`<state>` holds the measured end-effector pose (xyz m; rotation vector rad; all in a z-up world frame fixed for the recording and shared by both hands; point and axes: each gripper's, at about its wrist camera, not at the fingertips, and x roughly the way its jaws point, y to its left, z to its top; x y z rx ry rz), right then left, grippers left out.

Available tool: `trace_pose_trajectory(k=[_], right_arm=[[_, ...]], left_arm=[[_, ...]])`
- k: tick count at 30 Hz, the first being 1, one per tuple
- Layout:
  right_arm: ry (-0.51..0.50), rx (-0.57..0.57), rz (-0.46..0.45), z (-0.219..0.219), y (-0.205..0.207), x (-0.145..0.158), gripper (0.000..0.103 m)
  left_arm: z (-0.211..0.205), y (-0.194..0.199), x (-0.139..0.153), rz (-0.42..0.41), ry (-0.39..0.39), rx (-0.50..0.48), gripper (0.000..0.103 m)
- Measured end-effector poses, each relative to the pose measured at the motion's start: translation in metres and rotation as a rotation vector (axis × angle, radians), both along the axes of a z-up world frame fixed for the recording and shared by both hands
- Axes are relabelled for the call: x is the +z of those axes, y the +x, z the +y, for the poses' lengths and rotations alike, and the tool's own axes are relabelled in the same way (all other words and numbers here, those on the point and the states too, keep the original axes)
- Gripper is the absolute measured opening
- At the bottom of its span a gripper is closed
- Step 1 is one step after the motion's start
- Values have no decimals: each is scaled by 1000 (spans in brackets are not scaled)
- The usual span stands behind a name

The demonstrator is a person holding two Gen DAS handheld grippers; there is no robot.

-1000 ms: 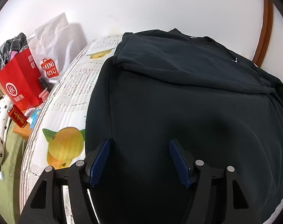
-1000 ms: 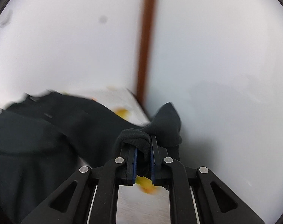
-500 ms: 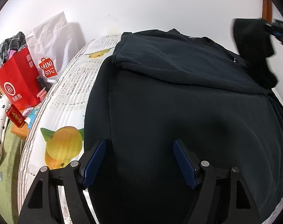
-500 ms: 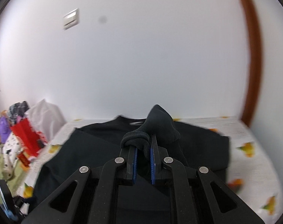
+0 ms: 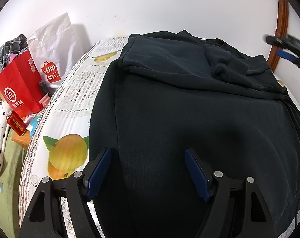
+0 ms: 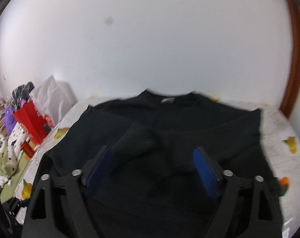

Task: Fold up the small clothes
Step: 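Lay the plain sleeve across the sweatshirt body and open the right gripper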

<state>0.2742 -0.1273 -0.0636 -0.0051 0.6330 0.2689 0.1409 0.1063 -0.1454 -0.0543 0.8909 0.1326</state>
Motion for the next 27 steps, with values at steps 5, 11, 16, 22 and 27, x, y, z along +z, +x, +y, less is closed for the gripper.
trace_pose_trajectory(k=[5, 11, 16, 22, 27], right_arm=[[-100, -74, 21, -58, -32, -12, 85], [-200, -170, 32, -119, -58, -42, 85], [-93, -186, 167, -156, -55, -67, 74], [-111, -188, 211, -158, -50, -86, 58], [-86, -196, 233, -166, -49, -92, 57]], left_arm=[[-2, 0, 2, 13, 12, -11, 75], [-23, 4, 26, 49, -9, -53, 73], [-62, 20, 51, 22, 71, -91, 73], [-110, 51, 67, -24, 88, -157, 73], [-147, 88, 63, -30, 67, -222, 73]])
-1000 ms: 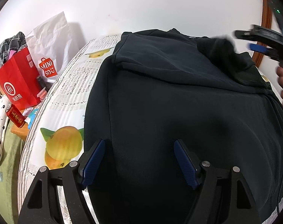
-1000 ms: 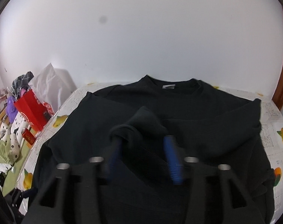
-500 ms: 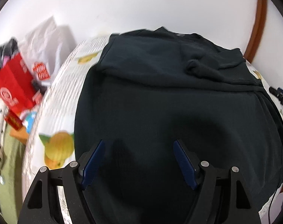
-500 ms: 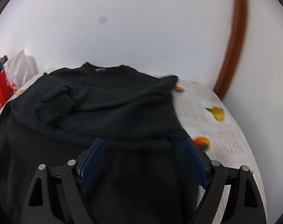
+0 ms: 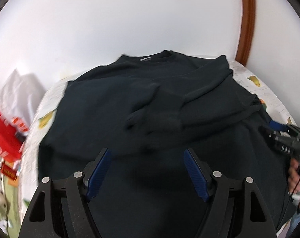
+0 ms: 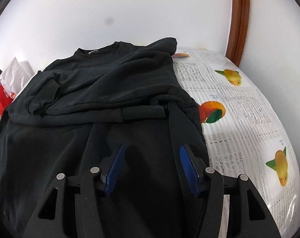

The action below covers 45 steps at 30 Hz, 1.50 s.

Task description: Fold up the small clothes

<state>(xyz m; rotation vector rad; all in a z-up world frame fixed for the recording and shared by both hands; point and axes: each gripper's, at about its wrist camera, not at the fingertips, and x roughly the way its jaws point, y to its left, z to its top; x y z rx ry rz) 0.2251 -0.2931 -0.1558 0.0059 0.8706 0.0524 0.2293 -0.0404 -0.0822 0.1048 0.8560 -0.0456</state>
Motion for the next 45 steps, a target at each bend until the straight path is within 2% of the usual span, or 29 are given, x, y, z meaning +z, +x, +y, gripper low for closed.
trace_pose_trajectory(k=[5, 11, 14, 17, 18, 19, 20, 22, 23, 26, 28, 30, 33, 37, 41, 45], right_arm=[[-18, -27, 9, -3, 5, -2, 57], [-22, -45, 0, -4, 5, -3, 57], [-29, -49, 1, -3, 6, -4, 57], [-54, -51, 4, 0, 7, -5, 57], [-56, -52, 6, 1, 7, -5, 57], [-56, -52, 7, 1, 7, -5, 57], [-52, -52, 6, 1, 7, -5, 57], [-47, -53, 5, 0, 7, -6, 57], [-45, -53, 6, 0, 8, -6, 57], [-48, -54, 6, 1, 8, -7, 57], [-46, -54, 5, 0, 8, -7, 57], [-45, -54, 4, 0, 8, -6, 57], [-46, -54, 5, 0, 8, -7, 57], [-47, -55, 4, 0, 8, -7, 57], [-48, -54, 5, 0, 8, -8, 57], [-50, -51, 6, -1, 9, -7, 57]], left_arm=[[-28, 39, -13, -1, 19, -41, 73], [-47, 80, -47, 42, 125, -36, 73], [-53, 85, -50, -1, 168, -47, 75], [-55, 90, -53, -6, 172, -36, 73], [-55, 92, -53, -14, 175, -34, 68], [-54, 92, -54, -23, 179, -35, 55], [-54, 92, -53, -21, 166, -50, 51], [-55, 90, -50, -26, 175, -62, 17], [-53, 88, -47, -32, 193, -52, 17], [-32, 84, -31, -36, 108, -40, 15], [-10, 80, -16, -71, 66, -3, 14], [21, 74, 1, -125, 27, 60, 14], [68, 69, 14, -163, -58, 161, 13], [112, 62, 17, -169, -154, 225, 13], [146, 53, 19, -180, -212, 290, 12], [170, 49, 6, -152, -212, 350, 10]])
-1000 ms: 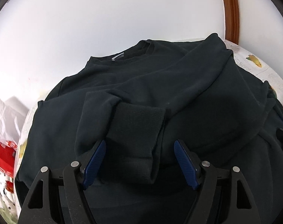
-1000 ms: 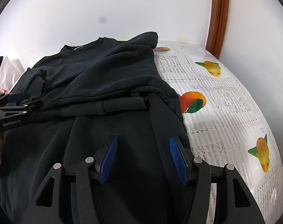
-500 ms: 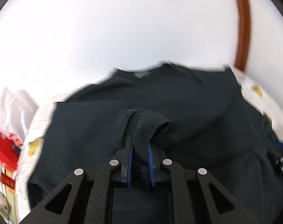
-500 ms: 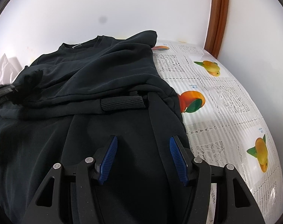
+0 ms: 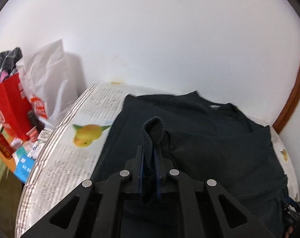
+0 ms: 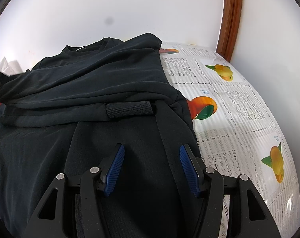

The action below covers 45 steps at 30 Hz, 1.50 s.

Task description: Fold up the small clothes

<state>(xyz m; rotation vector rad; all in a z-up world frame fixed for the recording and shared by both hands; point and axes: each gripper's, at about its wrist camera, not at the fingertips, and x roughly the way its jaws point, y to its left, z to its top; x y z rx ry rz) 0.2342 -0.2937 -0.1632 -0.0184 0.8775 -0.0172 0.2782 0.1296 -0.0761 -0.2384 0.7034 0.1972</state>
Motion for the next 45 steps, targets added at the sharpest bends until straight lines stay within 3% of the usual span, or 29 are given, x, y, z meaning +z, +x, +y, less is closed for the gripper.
trace_pose_trajectory(k=[3, 8, 10, 18, 27, 30, 32, 33, 36, 40, 45], right_arm=[[-2, 2, 2, 0, 0, 0, 58], [-2, 1, 2, 0, -1, 0, 58], [-5, 1, 3, 0, 0, 0, 58], [-14, 2, 5, 0, 0, -1, 59], [-6, -5, 1, -4, -4, 3, 67], [21, -7, -29, -8, -21, 16, 68], [26, -7, -60, -12, -36, 26, 75], [22, -14, -77, -15, -45, 30, 75], [5, -12, -104, -25, -69, 39, 75], [-10, -59, -112, -43, -92, 38, 75], [66, -36, 7, -58, -108, 19, 75]], left_arm=[[2, 2, -20, 68, 20, 9, 10], [9, -5, -33, 114, 29, 45, 15], [13, -7, -35, 134, 82, 87, 15], [11, -29, -28, 113, 126, 35, 15], [8, -71, -20, 101, 97, 20, 16], [7, -86, -23, 124, 41, -24, 18], [6, -95, -24, 131, 39, -33, 18], [5, -100, -25, 134, 52, -38, 23], [-3, -117, -28, 139, 96, -79, 61], [-7, -139, -30, 132, 117, -89, 62], [2, -161, -43, 192, 48, -109, 62]])
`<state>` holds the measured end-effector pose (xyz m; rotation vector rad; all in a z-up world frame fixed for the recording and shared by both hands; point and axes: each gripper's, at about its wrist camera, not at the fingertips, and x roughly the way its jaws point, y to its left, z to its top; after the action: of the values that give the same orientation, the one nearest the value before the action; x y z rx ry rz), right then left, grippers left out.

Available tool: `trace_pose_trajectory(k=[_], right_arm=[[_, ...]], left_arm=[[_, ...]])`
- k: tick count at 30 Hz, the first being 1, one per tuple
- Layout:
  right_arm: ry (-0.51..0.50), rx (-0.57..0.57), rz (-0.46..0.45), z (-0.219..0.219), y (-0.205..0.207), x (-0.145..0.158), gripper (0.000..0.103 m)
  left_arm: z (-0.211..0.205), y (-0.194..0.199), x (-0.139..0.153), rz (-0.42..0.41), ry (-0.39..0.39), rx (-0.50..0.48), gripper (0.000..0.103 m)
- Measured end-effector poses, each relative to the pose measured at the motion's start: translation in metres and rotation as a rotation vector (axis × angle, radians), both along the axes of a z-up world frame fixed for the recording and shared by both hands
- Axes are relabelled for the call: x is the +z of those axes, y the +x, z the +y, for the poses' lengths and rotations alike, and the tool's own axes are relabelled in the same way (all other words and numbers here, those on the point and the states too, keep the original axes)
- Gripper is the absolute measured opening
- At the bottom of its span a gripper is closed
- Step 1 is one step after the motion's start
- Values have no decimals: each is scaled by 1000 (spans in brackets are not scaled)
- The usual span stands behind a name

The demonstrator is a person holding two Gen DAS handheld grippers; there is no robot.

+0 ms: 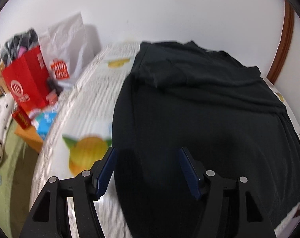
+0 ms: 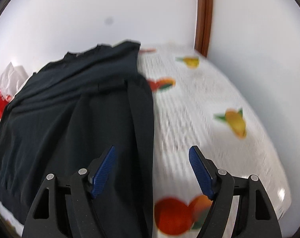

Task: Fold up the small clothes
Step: 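Pinch the sweatshirt side edge with the right gripper and fold inward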

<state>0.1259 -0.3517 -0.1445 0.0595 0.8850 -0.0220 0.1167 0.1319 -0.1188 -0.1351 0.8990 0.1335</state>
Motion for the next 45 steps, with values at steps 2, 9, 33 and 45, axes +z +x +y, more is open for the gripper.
trace_pose_trajectory(k=[2, 9, 33, 45], right_arm=[[15, 12, 22, -1, -9, -9, 75], [11, 40, 4, 15, -35, -23, 75], [75, 137, -106, 25, -72, 17, 9], [157, 125, -268, 7, -87, 82, 9]], left_arm=[[1, -9, -5, 20, -10, -6, 62], [-4, -47, -15, 17, -16, -39, 62], [-7, -99, 26, -73, -132, -115, 9], [-12, -103, 92, -301, -94, -143, 9]])
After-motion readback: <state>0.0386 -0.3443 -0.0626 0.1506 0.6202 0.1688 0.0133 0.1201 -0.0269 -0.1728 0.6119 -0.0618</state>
